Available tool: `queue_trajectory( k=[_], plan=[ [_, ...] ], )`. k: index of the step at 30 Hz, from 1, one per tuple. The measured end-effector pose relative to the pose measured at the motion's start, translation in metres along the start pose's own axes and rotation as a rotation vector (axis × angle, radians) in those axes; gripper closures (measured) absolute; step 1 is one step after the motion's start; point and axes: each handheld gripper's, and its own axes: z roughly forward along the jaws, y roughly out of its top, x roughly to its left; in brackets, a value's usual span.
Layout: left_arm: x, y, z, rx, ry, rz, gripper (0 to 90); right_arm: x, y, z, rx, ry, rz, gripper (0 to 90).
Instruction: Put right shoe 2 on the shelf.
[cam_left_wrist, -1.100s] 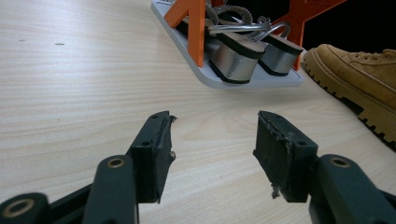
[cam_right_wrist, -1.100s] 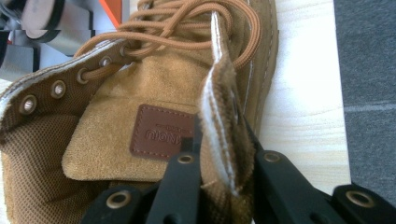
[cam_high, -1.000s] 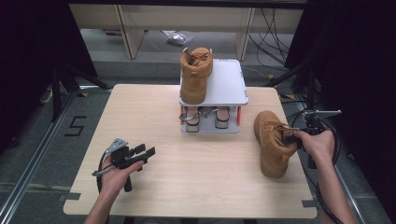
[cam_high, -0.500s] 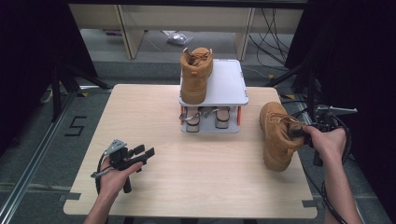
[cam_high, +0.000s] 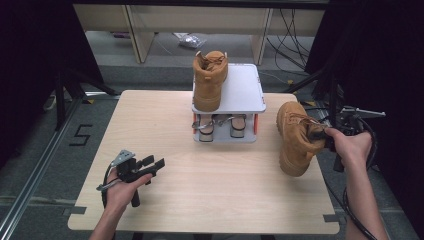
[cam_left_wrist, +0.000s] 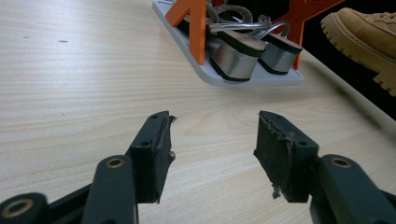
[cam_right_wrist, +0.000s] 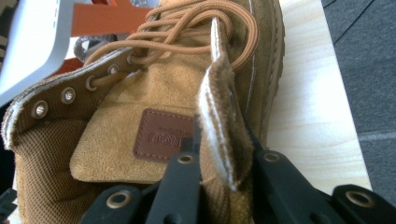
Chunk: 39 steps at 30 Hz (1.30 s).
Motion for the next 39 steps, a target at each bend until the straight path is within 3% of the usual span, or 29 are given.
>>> queue_trajectory(
  k=[1,2,5,6,7,8,9,14,15,18,24,25,26,27,28,29,30,33,34,35,37,39],
  plan=[
    [0.0,0.0,0.0,0.001,0.001,0.001,44.7,0.004,0.0,-0.002,0.005,0.014,0.05,85.0],
    [0.0,0.0,0.0,0.001,0.001,0.001,44.7,0.005,0.001,-0.002,0.006,-0.009,0.051,84.9],
    [0.0,-0.001,0.0,0.004,0.004,0.003,44.7,0.006,0.004,-0.004,-0.001,0.012,0.032,84.9],
    [0.001,-0.001,0.0,0.005,0.004,0.002,44.7,0.008,0.005,-0.004,-0.009,0.018,0.061,84.9],
    [0.001,-0.001,0.0,0.005,0.004,0.0,44.7,0.007,0.006,-0.004,-0.023,0.052,0.043,84.9],
    [0.001,-0.001,0.0,0.009,0.008,-0.001,44.7,0.008,0.007,-0.006,-0.012,0.008,0.036,85.0],
    [0.001,-0.001,0.0,0.011,0.01,0.0,44.7,0.01,0.008,-0.005,-0.017,0.023,0.065,84.9],
    [0.001,-0.001,0.001,0.003,0.004,-0.002,44.7,0.013,0.014,-0.008,-0.038,0.034,0.049,84.9],
    [0.001,-0.001,0.001,0.004,0.004,-0.002,44.7,0.014,0.014,-0.009,-0.037,0.039,0.072,84.9],
    [0.001,-0.002,0.001,0.008,0.004,0.0,44.7,0.016,0.016,-0.009,-0.064,0.049,0.074,84.9],
    [0.002,-0.002,0.001,0.008,0.002,0.0,44.7,0.021,0.021,-0.013,-0.065,0.059,0.076,84.8],
    [0.002,-0.002,0.001,0.007,0.004,-0.001,44.7,0.021,0.022,-0.014,-0.066,0.071,0.071,84.8],
    [0.001,-0.002,0.001,0.006,0.004,-0.002,44.7,0.022,0.023,-0.014,-0.074,0.112,0.082,84.8],
    [0.001,-0.002,0.001,0.005,0.003,-0.002,44.7,0.024,0.024,-0.015,-0.068,0.061,0.077,84.8],
    [0.001,-0.002,0.001,0.006,0.004,-0.001,44.7,0.025,0.025,-0.015,-0.076,0.068,0.073,84.8],
    [0.001,-0.002,0.001,0.007,0.004,-0.001,44.7,0.025,0.026,-0.015,-0.09,0.112,0.076,84.8],
    [0.002,-0.002,0.001,0.006,0.003,-0.001,44.7,0.028,0.027,-0.016,-0.08,0.071,0.078,84.8],
    [0.002,-0.002,0.0,0.005,0.004,-0.002,44.7,0.03,0.03,-0.017,-0.082,0.062,0.06,84.8],
    [0.002,-0.002,0.0,0.004,0.004,-0.002,44.7,0.031,0.03,-0.014,-0.116,0.095,0.077,84.8],
    [0.002,-0.002,0.0,0.004,0.004,-0.001,44.7,0.033,0.031,-0.016,-0.086,0.072,0.075,84.8],
    [0.002,-0.002,0.0,0.004,0.005,-0.001,44.7,0.035,0.032,-0.016,-0.086,0.078,0.071,84.8],
    [0.002,-0.002,0.0,0.007,0.009,-0.002,44.7,0.036,0.033,-0.016,-0.104,0.123,0.073,84.8]
  ],
)
